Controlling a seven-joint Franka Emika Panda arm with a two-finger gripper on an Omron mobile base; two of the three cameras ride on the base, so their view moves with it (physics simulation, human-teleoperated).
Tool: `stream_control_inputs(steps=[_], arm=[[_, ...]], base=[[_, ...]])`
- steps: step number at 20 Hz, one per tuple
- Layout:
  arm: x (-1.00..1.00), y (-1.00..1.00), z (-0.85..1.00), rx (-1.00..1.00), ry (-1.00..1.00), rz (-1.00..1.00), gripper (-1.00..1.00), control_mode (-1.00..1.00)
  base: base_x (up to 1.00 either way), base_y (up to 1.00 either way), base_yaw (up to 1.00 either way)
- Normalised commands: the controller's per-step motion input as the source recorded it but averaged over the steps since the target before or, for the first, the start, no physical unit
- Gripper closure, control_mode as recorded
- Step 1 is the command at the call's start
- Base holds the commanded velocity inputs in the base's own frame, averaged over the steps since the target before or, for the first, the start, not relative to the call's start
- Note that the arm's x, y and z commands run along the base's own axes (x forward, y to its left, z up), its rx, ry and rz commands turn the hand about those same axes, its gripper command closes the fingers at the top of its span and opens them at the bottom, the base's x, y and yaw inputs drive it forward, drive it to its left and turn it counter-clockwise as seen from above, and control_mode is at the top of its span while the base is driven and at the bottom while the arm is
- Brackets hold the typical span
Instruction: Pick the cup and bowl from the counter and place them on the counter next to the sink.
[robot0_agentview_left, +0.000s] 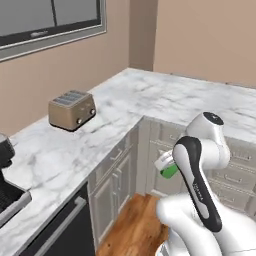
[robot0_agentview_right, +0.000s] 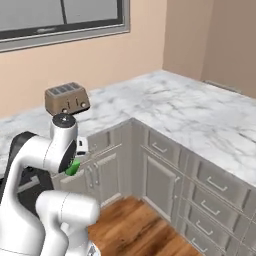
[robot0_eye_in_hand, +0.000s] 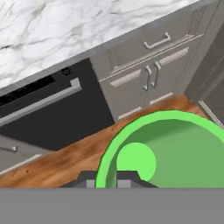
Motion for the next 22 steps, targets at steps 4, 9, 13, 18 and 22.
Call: stream_control_inputs(steps=[4,9,13,18,22], arm=[[0.0,0.0,0.0,0.0,0.0,0.0,1.0,1.0],[0.0,0.0,0.0,0.0,0.0,0.0,1.0,1.0],[0.0,0.0,0.0,0.0,0.0,0.0,1.0,1.0],[0.0,0.0,0.0,0.0,0.0,0.0,1.0,1.0],[0.0,0.0,0.0,0.0,0.0,0.0,1.0,1.0]], base=[[0.0,-0.73,-0.65],[0.0,-0.44,-0.63],[0.0,-0.32,-0.6],[0.09,-0.3,-0.59],[0.24,-0.41,-0.64]])
